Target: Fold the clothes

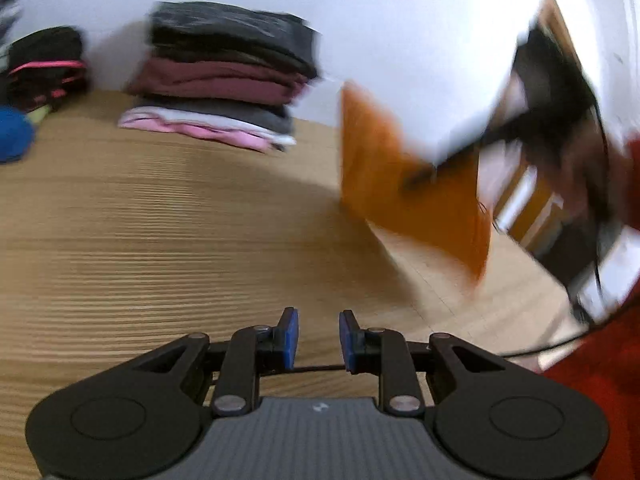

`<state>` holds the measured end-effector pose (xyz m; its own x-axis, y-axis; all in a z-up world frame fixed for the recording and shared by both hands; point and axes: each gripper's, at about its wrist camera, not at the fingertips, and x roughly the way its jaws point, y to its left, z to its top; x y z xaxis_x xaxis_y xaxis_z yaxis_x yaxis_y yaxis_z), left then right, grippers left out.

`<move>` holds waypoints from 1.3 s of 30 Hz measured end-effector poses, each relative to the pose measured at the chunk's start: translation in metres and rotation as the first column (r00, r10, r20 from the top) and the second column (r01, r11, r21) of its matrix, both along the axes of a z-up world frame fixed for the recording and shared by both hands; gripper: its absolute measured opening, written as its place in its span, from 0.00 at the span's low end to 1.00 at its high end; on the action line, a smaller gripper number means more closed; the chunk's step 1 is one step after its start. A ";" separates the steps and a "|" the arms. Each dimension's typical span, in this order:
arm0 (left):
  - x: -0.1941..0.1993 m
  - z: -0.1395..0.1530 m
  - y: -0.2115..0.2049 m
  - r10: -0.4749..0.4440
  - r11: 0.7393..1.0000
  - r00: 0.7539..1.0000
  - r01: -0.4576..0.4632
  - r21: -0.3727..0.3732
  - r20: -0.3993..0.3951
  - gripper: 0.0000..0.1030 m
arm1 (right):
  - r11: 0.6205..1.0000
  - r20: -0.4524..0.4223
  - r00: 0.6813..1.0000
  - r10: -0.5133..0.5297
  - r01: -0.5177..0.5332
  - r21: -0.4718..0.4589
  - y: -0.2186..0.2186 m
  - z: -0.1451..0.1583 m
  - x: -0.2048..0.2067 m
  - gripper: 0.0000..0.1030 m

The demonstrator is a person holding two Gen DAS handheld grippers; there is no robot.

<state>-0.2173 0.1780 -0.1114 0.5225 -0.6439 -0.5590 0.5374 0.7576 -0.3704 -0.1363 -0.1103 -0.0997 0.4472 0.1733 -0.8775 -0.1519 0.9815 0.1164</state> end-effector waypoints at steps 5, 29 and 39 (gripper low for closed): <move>0.007 0.000 0.040 0.105 0.994 0.994 -0.105 0.013 -0.012 0.23 | 0.994 -0.049 0.994 0.101 -0.103 -0.040 0.085 -0.069 0.003 0.24; 0.046 -0.020 -0.107 -0.348 0.899 0.918 0.385 0.209 -0.191 0.62 | 0.947 0.070 0.947 0.314 -0.318 0.048 -0.048 -0.073 -0.088 0.39; -0.004 -0.026 -0.080 -0.437 0.797 0.897 0.355 0.488 0.062 0.16 | 0.932 0.115 0.925 0.361 -0.363 -0.006 -0.072 -0.080 -0.117 0.04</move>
<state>-0.2211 0.0984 -0.1371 0.3870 -0.5094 -0.7686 0.8485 0.5230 0.0807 -0.2537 -0.1827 -0.1799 0.4466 0.3547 -0.8214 -0.5098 0.8554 0.0923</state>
